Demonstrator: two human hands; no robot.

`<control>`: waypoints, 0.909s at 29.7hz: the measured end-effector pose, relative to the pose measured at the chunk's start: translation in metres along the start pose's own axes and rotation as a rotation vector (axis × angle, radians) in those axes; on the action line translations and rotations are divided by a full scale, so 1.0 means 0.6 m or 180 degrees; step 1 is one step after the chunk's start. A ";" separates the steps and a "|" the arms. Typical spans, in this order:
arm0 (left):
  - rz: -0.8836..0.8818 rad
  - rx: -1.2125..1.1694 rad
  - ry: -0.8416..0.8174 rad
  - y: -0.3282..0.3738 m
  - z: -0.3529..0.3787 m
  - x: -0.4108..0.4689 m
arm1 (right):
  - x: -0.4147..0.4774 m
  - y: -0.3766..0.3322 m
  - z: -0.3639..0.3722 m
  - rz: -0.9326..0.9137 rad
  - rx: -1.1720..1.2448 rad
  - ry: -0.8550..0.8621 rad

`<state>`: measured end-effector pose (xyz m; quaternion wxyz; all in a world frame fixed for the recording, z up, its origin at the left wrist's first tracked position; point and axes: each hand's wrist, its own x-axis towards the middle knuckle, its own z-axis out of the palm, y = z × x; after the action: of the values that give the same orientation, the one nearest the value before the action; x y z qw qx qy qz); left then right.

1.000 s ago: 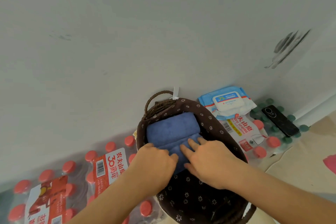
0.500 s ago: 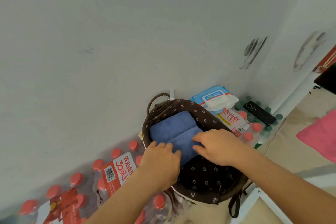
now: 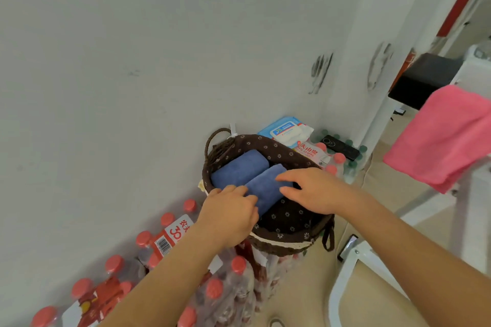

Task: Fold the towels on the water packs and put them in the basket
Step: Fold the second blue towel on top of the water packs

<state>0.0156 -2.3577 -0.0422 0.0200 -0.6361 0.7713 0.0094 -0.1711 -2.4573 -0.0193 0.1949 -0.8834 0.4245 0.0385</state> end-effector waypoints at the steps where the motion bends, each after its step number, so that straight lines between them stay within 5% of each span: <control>1: -0.0019 0.0018 -0.0121 0.000 0.000 0.001 | -0.004 -0.002 0.002 0.0018 -0.0025 -0.0012; 10: -0.0534 0.0189 -0.1239 0.032 -0.007 0.084 | 0.051 -0.020 0.011 -0.0225 -0.0886 -0.0672; 13: -0.0684 0.0311 -0.1321 0.046 0.005 0.113 | 0.085 -0.013 0.017 -0.0334 -0.1359 -0.0851; 19: -0.1034 0.0212 -0.1036 0.043 0.009 0.144 | 0.130 0.010 0.012 -0.0766 -0.1929 -0.0342; 23: -0.1322 -0.1079 -0.0769 0.001 -0.020 0.133 | 0.137 0.026 -0.005 -0.1157 -0.1391 0.0005; 27: -0.1526 -0.1920 -0.1077 -0.019 -0.034 0.121 | 0.138 0.031 -0.058 -0.0604 -0.0107 -0.0839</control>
<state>0.0123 -2.4320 -0.0250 -0.0392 -0.7645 0.5499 0.3341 -0.1363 -2.5418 -0.0122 0.2368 -0.9099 0.3092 0.1425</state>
